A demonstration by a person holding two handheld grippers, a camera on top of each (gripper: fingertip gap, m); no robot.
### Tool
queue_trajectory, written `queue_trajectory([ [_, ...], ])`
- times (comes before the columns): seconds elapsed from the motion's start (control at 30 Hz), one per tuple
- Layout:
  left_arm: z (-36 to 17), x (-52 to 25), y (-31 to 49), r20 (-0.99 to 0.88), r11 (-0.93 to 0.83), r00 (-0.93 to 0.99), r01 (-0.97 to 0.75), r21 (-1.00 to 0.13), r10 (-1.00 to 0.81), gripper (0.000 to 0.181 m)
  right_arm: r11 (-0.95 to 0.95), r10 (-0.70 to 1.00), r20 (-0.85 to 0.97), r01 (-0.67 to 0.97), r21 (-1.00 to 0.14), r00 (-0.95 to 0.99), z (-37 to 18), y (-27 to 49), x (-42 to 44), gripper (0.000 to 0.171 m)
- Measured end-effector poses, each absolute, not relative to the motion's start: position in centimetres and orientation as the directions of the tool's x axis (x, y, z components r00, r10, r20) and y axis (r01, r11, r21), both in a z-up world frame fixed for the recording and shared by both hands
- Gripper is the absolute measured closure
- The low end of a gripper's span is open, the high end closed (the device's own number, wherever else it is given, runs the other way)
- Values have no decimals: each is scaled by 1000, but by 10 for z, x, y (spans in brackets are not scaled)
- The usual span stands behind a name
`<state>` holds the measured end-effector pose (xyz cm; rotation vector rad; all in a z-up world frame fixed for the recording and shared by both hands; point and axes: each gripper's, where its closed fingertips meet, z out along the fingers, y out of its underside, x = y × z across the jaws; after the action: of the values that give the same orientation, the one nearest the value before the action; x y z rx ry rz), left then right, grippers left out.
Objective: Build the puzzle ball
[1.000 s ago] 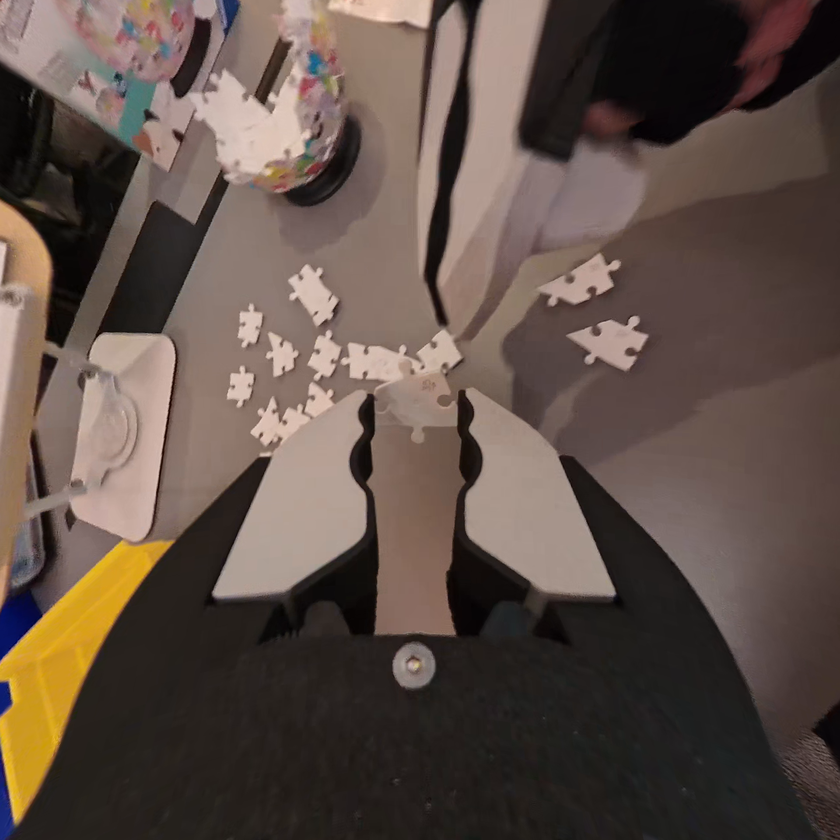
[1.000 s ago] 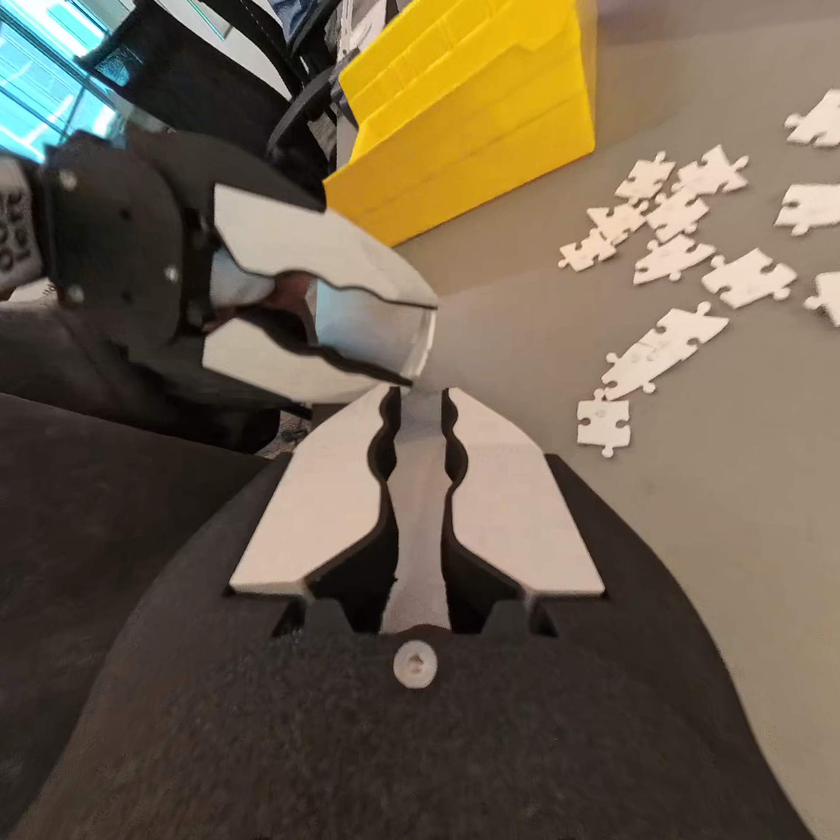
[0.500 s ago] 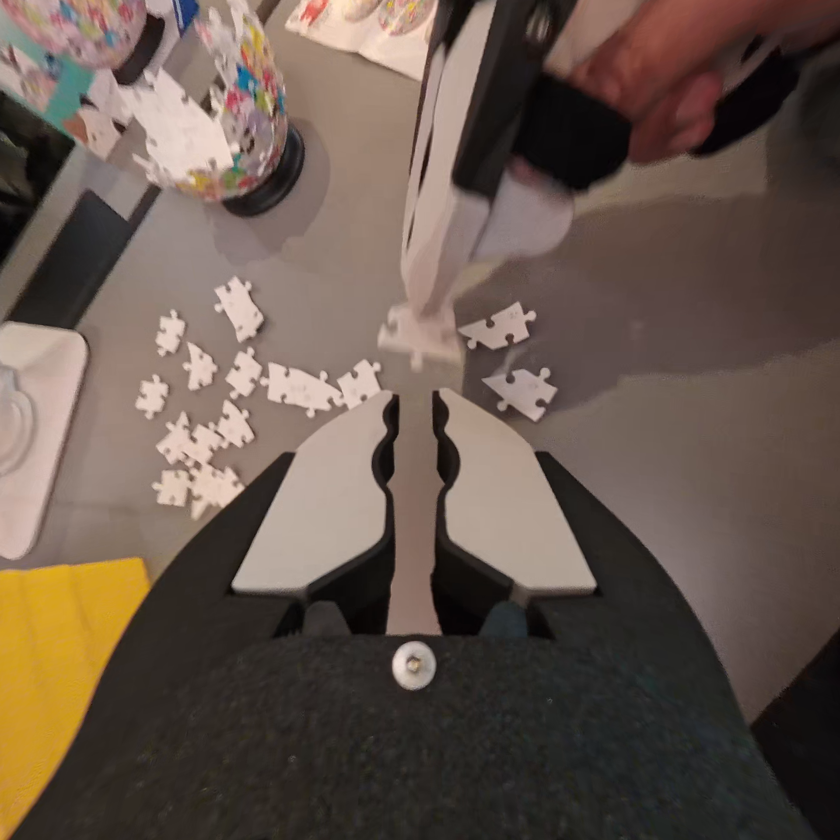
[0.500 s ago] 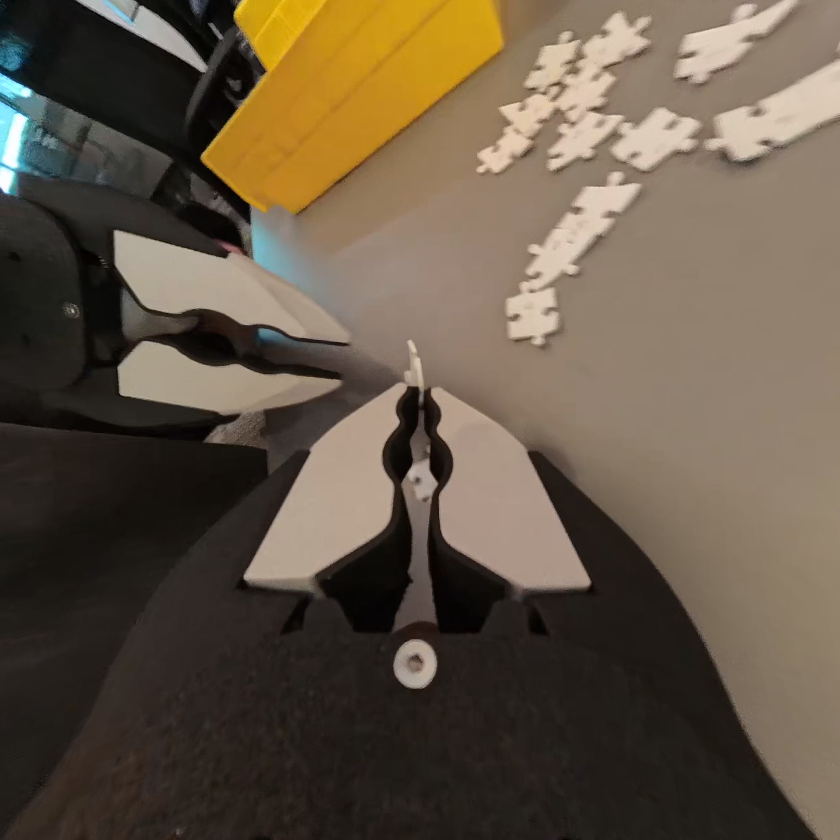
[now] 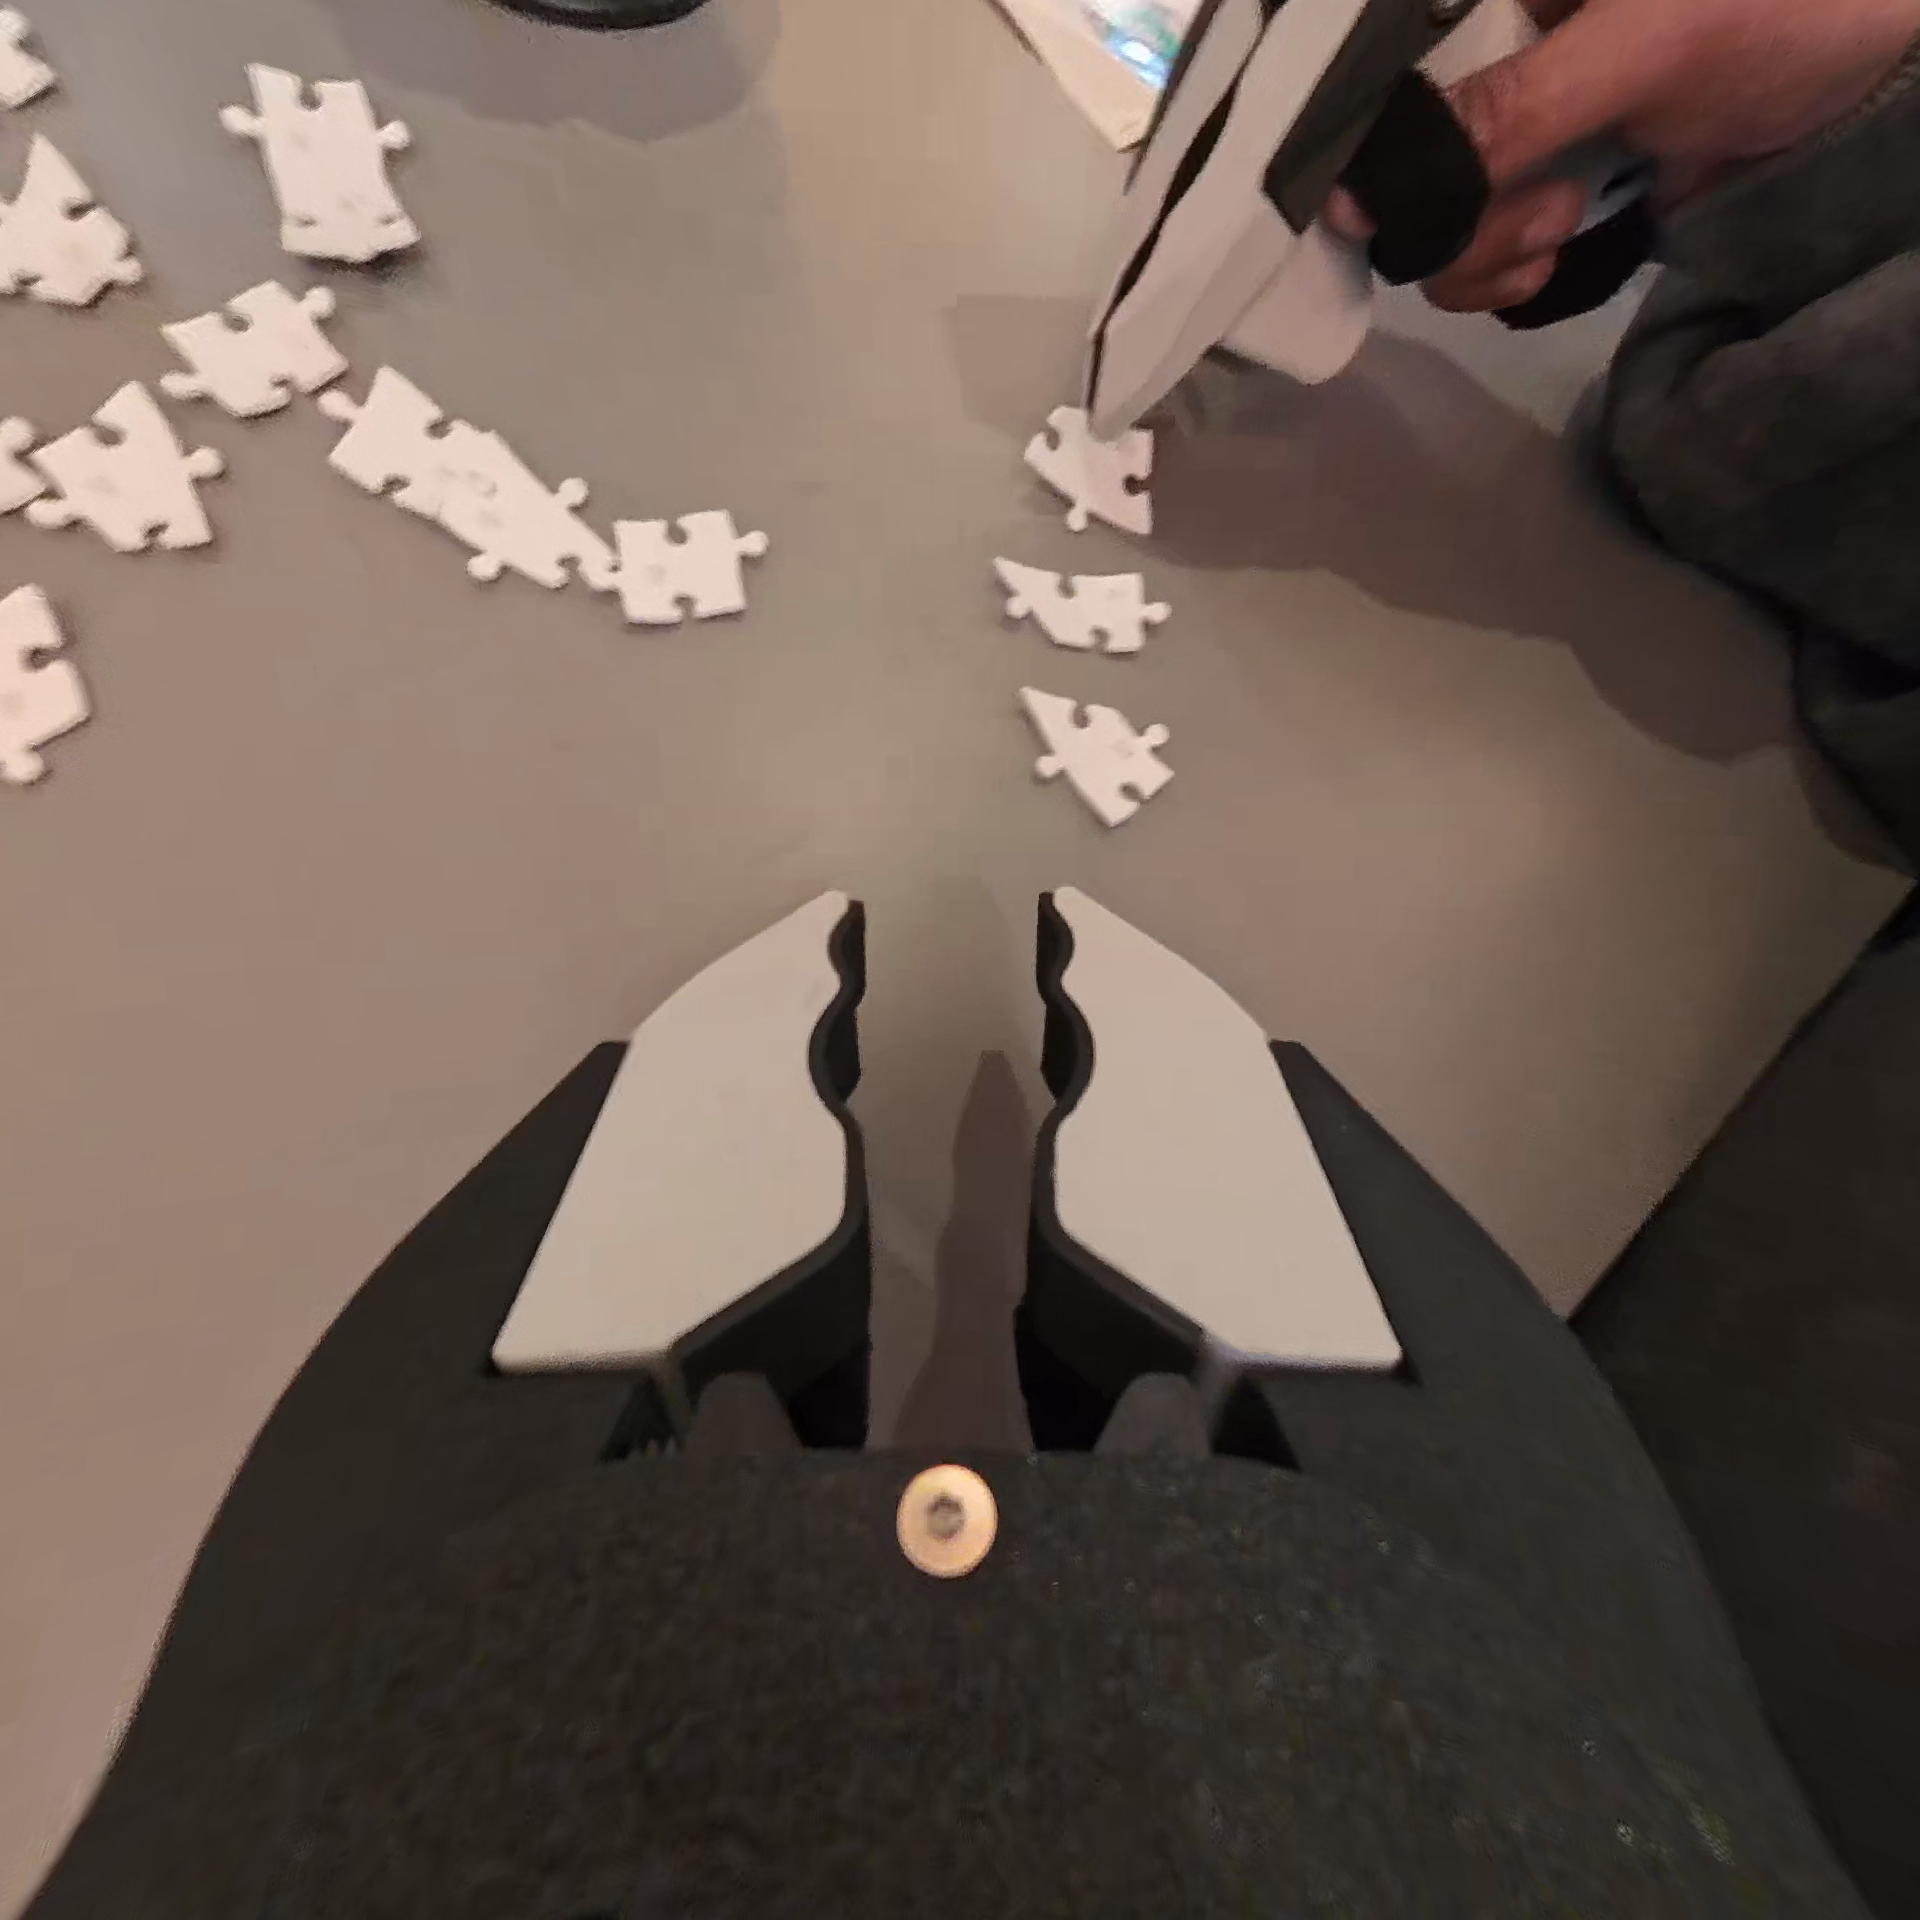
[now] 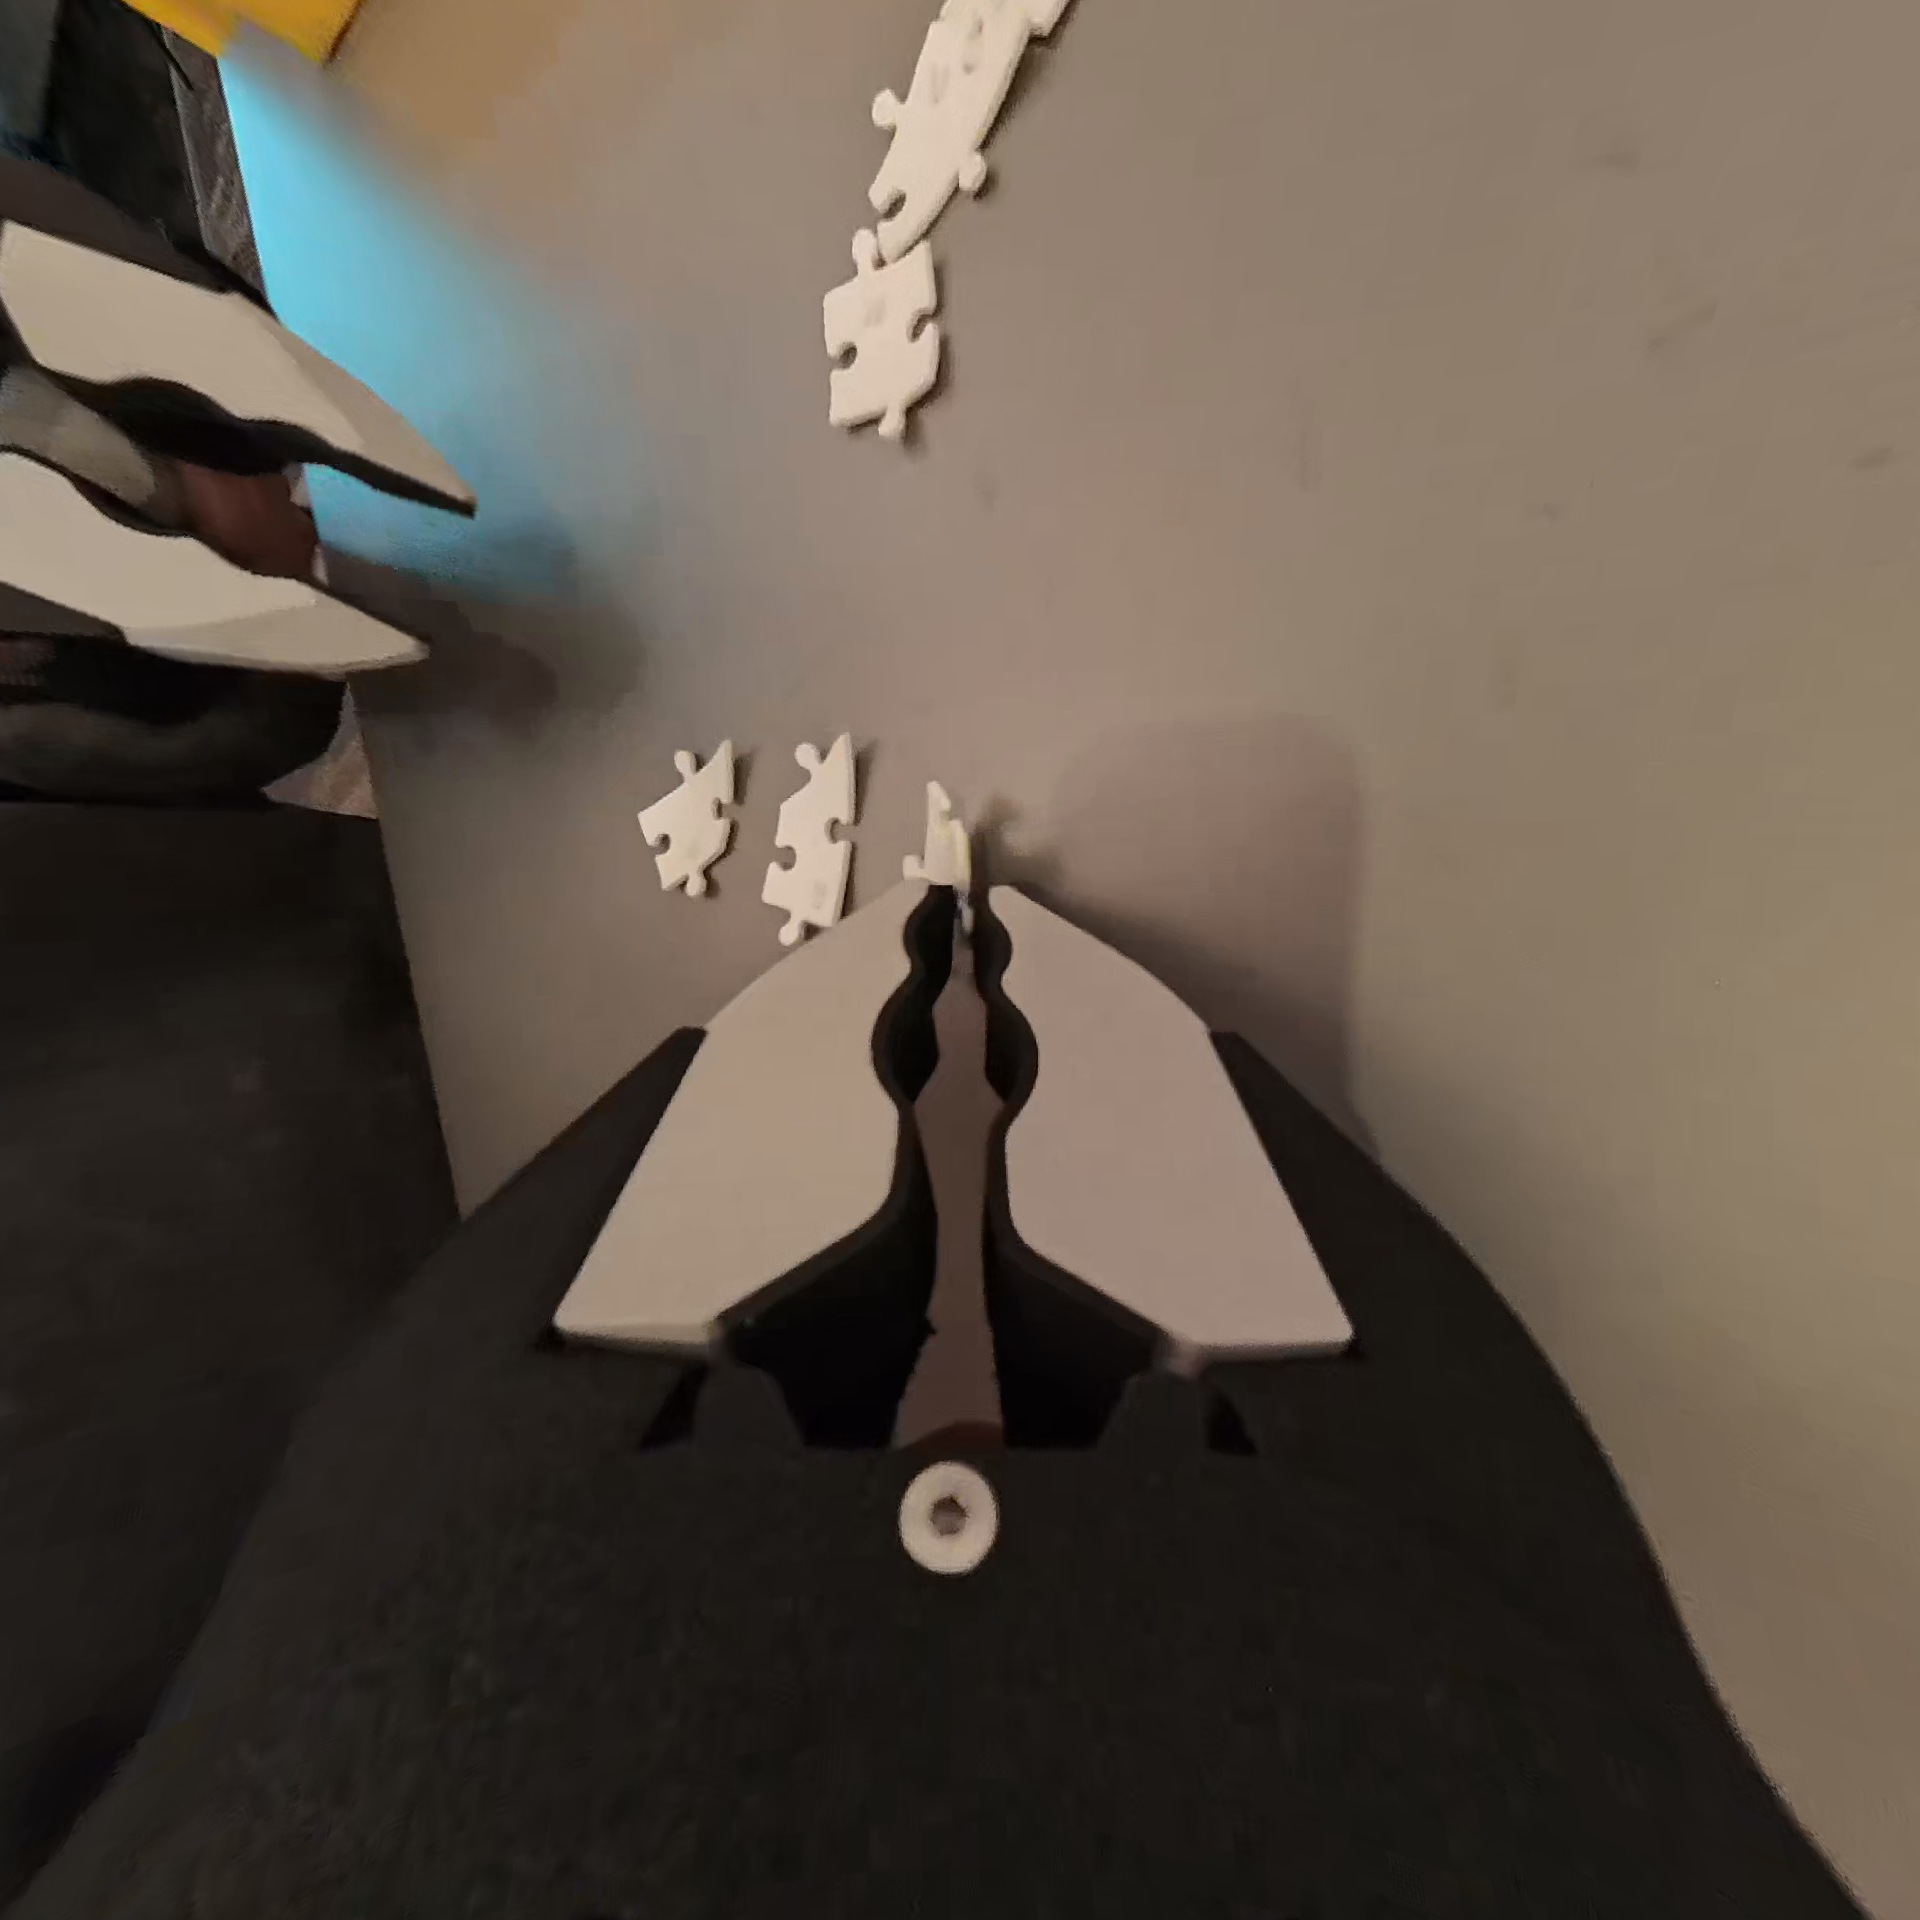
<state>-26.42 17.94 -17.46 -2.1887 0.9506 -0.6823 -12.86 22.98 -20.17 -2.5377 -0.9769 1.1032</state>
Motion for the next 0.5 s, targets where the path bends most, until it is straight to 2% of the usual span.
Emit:
queue_trajectory([
  [0.17,-179,-285,196,200,-574,678,-385,-723,-707,146,-724,688,-514,533,-438,512,-207,235,-129,164],
  [0.33,-182,-314,230,90,-587,789,-370,-721,-608,144,-704,710,-485,534,-468,510,-208,237,-131,161],
  [0.4,-181,-325,252,11,-577,817,-397,-714,-576,138,-690,724,-462,520,-504,512,-203,241,-132,152],
  [0.5,-181,-339,288,-81,-566,826,-450,-691,-558,138,-648,752,-401,478,-593,523,-185,248,-131,149],
])
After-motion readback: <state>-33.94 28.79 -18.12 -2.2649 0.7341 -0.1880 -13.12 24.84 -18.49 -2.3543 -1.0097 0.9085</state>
